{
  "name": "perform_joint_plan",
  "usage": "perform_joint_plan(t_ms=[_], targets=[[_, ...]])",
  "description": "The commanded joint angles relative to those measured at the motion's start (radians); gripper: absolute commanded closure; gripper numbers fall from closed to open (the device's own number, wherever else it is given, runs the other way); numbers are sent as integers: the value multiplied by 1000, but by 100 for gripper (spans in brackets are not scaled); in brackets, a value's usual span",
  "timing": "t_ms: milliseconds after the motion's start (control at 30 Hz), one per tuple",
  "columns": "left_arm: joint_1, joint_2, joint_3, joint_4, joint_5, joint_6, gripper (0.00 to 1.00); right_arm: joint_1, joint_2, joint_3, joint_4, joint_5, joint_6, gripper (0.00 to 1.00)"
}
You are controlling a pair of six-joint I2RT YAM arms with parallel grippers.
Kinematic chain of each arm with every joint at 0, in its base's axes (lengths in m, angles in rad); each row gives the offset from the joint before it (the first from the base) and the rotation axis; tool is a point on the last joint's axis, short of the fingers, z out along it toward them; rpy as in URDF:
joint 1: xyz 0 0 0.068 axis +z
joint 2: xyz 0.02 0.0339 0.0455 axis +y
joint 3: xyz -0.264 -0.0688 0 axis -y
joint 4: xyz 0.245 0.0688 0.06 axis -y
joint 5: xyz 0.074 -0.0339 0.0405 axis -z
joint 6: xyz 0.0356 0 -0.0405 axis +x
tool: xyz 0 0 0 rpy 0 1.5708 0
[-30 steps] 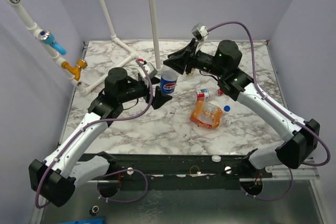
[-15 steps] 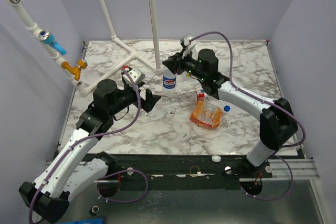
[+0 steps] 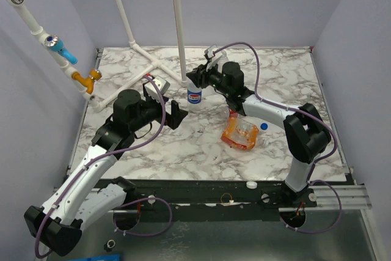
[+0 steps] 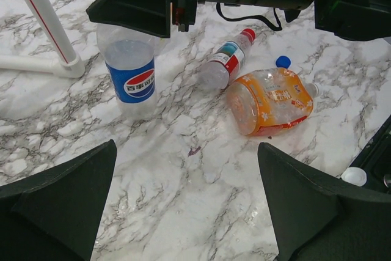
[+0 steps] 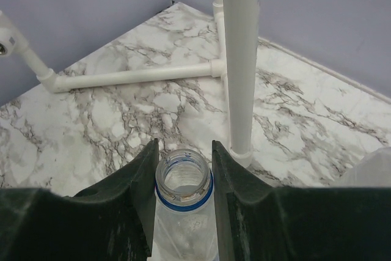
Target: Unscrew the bottle caps
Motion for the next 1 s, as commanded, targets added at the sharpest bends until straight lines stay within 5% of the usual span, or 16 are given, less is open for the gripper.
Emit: perform_joint_plan(t_ms=[0,167,467,967], targets=[[3,20,41,-11,32,-23,1,-1,19,-11,50,22,-17,99],[3,36,43,-10,46,-10,1,-2,22,-14,24,8,-21,91],[3,56,63,-4,73,2,1,-2,16,13,-30,-37,-37,41],[3,45,72,12,63,7,1,20,7,95,-118,-46,-64,19]])
